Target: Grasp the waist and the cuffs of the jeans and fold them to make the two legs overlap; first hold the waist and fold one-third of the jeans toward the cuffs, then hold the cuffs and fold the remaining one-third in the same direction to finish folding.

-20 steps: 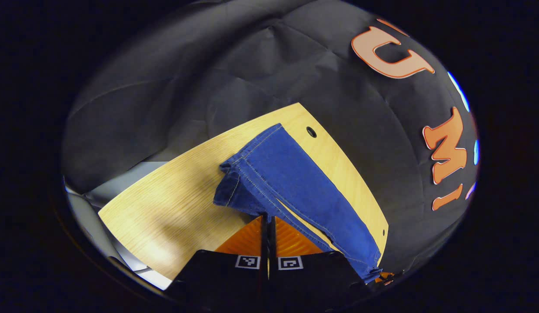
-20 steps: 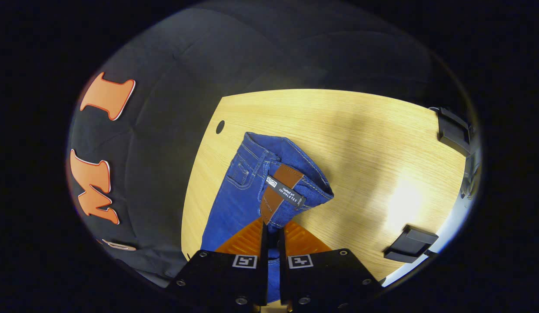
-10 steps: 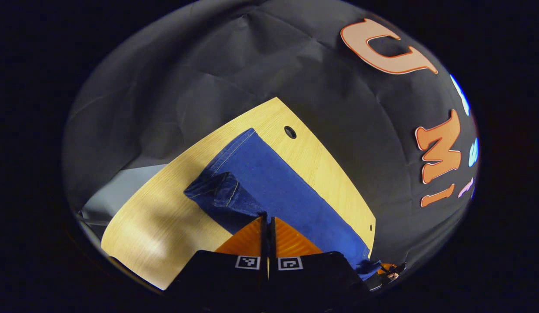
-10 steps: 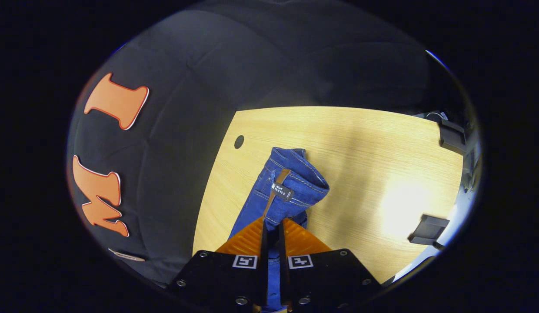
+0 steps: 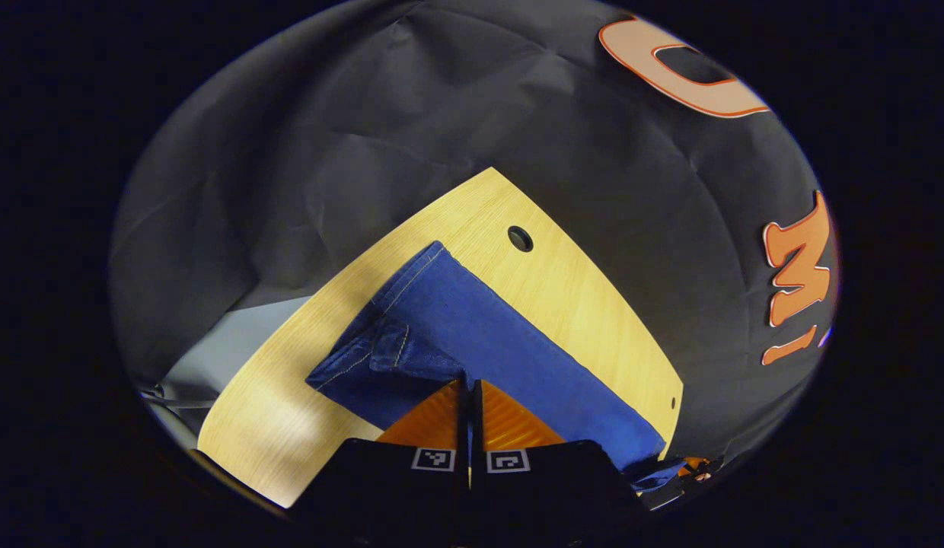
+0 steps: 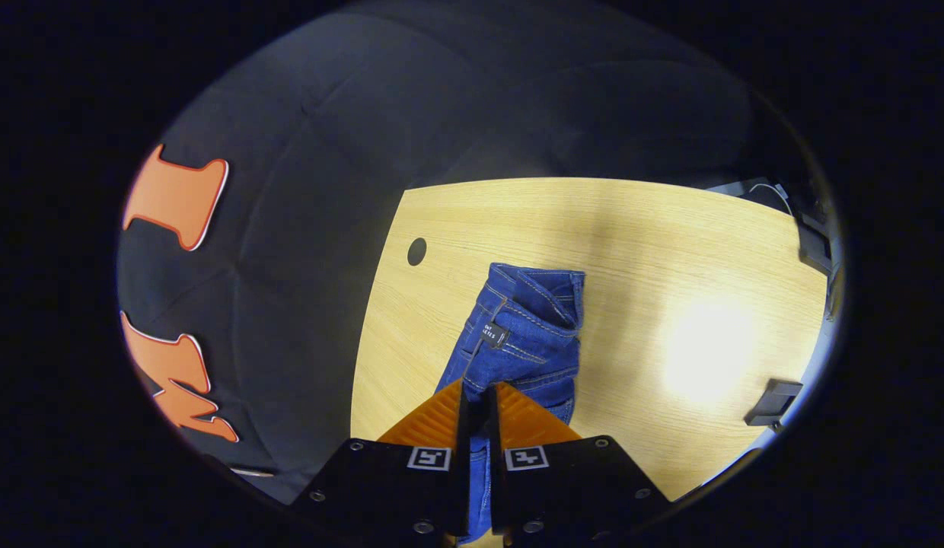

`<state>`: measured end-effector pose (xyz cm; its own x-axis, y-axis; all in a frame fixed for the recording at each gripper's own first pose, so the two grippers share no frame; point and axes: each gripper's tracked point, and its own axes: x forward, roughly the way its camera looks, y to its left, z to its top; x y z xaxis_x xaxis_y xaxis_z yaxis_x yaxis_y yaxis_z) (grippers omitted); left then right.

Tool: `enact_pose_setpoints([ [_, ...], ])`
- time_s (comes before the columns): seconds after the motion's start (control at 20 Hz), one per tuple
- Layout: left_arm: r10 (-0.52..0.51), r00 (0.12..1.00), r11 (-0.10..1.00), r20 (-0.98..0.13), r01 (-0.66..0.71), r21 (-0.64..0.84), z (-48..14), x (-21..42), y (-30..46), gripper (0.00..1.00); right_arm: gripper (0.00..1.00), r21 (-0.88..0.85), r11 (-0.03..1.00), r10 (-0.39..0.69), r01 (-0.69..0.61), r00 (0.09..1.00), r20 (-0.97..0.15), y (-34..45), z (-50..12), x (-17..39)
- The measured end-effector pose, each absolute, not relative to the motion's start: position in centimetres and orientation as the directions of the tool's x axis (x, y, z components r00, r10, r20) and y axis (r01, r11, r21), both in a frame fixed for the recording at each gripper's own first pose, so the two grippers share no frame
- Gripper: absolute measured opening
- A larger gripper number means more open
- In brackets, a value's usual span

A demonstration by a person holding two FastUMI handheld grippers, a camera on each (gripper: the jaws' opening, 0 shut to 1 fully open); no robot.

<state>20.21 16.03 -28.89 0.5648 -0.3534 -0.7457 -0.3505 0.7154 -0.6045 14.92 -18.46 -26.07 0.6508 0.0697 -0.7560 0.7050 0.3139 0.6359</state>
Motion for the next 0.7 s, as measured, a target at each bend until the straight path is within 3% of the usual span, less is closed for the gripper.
enact_pose_setpoints([
  [0.5,-0.256,0.439,0.812,-0.861,-0.387,-0.438,-31.1,25.5,15.7,0.01,0.12,0.567,0.349,0.154,0.747,0.551,-0.820,-17.9,-30.0,23.3],
  [0.65,-0.251,0.463,0.816,-0.850,-0.370,-0.443,-29.1,27.1,16.1,0.04,0.12,0.615,0.279,0.195,0.737,0.584,-0.788,-17.6,-29.8,25.1],
  [0.7,-0.229,0.482,0.818,-0.846,-0.377,-0.436,-28.9,27.5,16.8,0.09,0.12,0.622,0.260,0.203,0.738,0.588,-0.783,-17.7,-29.8,25.3],
])
